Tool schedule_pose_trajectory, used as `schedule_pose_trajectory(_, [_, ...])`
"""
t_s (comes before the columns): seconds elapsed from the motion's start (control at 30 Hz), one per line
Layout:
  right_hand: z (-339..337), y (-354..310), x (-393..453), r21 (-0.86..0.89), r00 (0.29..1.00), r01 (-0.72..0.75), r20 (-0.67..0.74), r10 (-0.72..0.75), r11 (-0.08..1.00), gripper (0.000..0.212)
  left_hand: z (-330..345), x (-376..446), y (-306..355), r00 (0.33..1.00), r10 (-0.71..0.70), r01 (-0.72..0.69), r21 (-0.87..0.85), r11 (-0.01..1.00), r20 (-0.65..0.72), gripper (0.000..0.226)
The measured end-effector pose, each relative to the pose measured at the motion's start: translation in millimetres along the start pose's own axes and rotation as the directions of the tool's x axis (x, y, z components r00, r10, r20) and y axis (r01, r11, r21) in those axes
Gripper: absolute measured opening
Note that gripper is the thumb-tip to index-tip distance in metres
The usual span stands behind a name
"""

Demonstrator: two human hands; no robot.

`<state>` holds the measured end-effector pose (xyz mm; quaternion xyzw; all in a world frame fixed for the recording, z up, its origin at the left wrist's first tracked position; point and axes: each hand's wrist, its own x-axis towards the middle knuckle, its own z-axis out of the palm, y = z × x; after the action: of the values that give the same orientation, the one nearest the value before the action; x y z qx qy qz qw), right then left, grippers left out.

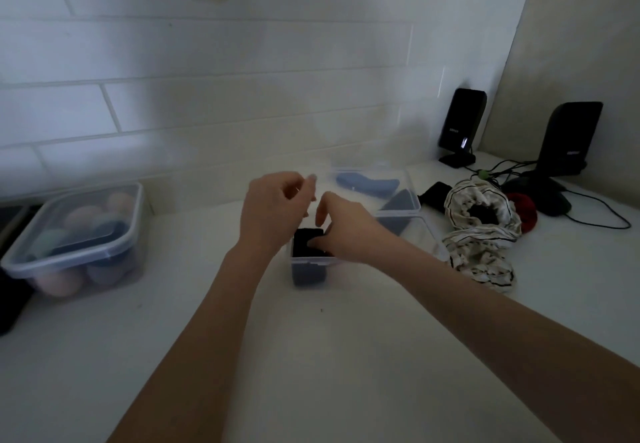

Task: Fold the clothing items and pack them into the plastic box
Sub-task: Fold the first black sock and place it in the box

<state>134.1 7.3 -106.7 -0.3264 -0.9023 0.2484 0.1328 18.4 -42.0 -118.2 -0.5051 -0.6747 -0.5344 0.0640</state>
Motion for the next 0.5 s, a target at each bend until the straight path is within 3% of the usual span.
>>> schedule_pose_trajectory(0.13, [1,-7,4,-0.133,0.997,0.057,0.06,-0.049,0.989,0.02,3,-2,0,0.994,0.105,-0.11,0.173,0.979,0.041,0.046])
schedule_pose_trajectory(0.3, [0,5,6,-0.021,0.992,0.023,0.128,-0.021,1.0,0.009,4,-1,-2,0.992,0.102,-0.114,0.199,0.973,0.07,0.05])
schedule_pose_trajectory(0.5, [-17,14,-4,0.029,0.951,0.036,0.306,-0.043,0.999,0.034,6,0,-4,0.993,0.077,-0.092,0.192,0.977,0.087,0.048])
